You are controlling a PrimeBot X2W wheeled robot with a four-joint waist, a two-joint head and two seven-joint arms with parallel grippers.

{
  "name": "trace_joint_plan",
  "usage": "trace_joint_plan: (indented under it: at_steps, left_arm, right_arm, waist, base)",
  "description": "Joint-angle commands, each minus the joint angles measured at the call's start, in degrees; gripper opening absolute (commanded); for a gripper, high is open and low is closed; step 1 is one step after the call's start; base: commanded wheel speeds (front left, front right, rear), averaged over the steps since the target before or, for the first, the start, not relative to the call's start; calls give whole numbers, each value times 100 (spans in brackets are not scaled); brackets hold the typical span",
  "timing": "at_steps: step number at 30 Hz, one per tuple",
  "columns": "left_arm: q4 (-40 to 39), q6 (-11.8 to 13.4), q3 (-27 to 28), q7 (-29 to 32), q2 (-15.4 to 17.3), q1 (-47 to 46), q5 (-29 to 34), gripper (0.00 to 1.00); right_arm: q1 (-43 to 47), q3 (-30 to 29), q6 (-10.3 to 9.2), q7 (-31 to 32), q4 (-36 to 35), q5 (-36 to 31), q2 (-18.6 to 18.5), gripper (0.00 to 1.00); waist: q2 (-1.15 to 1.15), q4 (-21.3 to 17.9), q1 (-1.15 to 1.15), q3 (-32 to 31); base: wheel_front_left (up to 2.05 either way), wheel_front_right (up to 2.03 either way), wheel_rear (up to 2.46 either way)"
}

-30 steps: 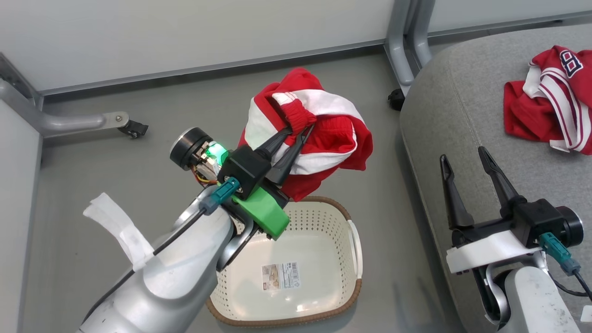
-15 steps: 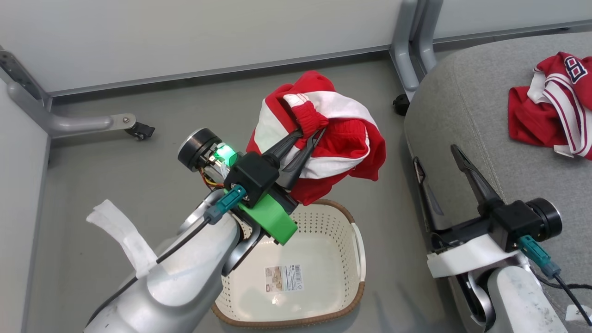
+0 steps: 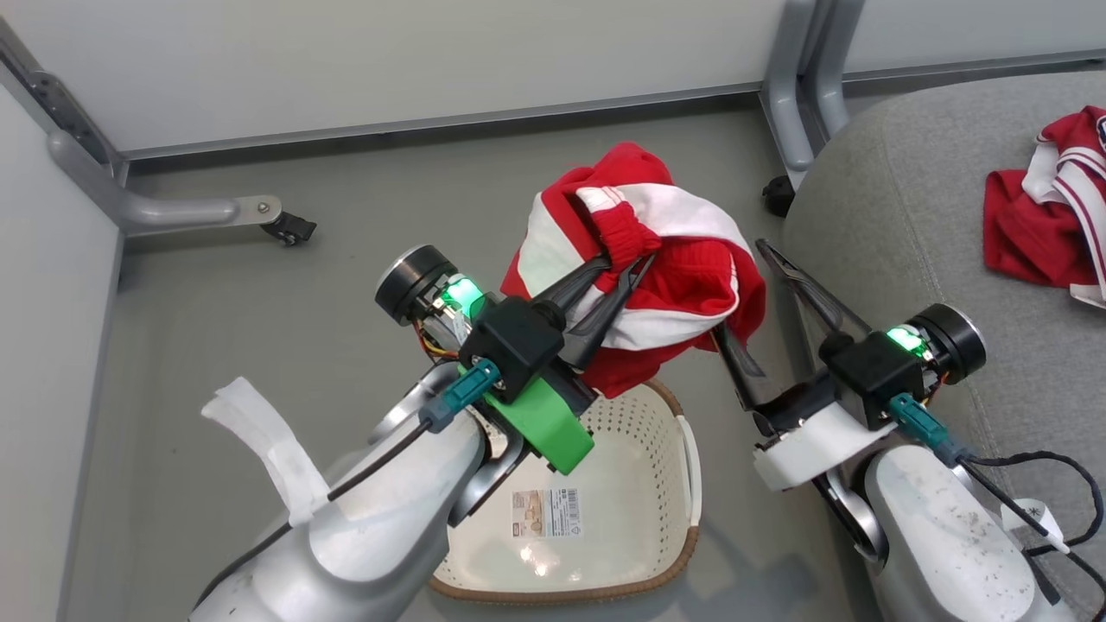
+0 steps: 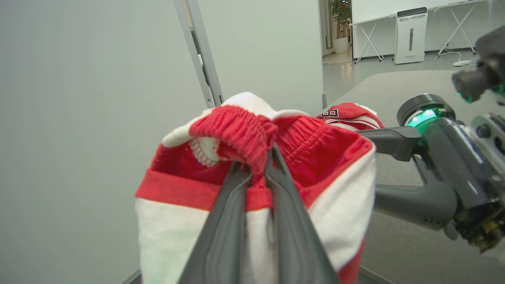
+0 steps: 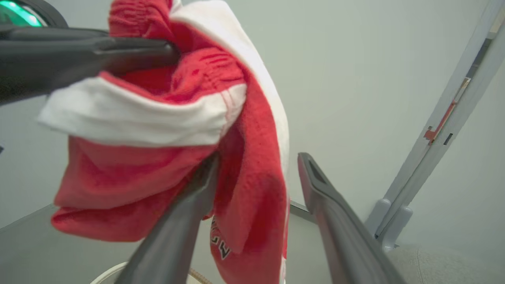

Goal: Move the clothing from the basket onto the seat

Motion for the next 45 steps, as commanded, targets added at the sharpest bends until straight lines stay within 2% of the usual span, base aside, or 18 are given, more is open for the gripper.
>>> trace_joint_plan:
  at_steps: [1, 11, 12, 13, 26, 27, 28, 29, 45]
  left_arm:
    - [-32, -17, -25, -18, -30, -30, 46, 0]
    - [-70, -118, -275, -18, -177, 64, 22, 0]
    - [-60, -125, -287, -18, -179, 67, 17, 0]
    - [-44, -130, -294, -18, -179, 70, 11, 0]
    - [7, -152, -183, -18, -177, 29, 48, 0]
    - [4, -151, -167, -18, -185, 45, 39, 20]
    - [-5, -146, -156, -18, -189, 53, 51, 77]
    - [-35, -124, -132, -18, -196, 55, 89, 100]
    - [-35, -161, 9, -11, -200, 136, 239, 100]
  right_arm:
    - [-108, 52, -6, -12, 96, -24, -58, 100]
    - [-521, 382, -6, -12, 539, 99, -82, 100]
    - [-521, 385, -6, -12, 528, 144, -57, 54]
    - [-499, 387, -6, -12, 509, 183, -29, 0]
    - [-344, 361, -6, -12, 398, 321, -9, 0]
    - [-349, 354, -6, -12, 397, 327, -12, 0]
    - [-352, 351, -6, -12, 395, 335, -13, 0]
    - [-354, 347, -6, -12, 393, 347, -14, 0]
    - [-346, 226, -6, -12, 343, 344, 13, 0]
  waist:
    - [0, 70, 0, 31]
    - [0, 261, 0, 134]
    - [0, 276, 0, 154]
    - [0, 284, 0, 167]
    - [0, 236, 0, 255]
    - [0, 229, 0, 257]
    - [0, 224, 0, 258]
    - [0, 219, 0, 262]
    - [0, 207, 0, 312]
  base:
    - [0, 0, 0]
    - [0, 0, 0]
    - [0, 0, 0]
    - [0, 0, 0]
    - [0, 0, 0]
    - [0, 0, 0]
    - [0, 0, 0]
    - [0, 0, 0]
    - [0, 0, 0]
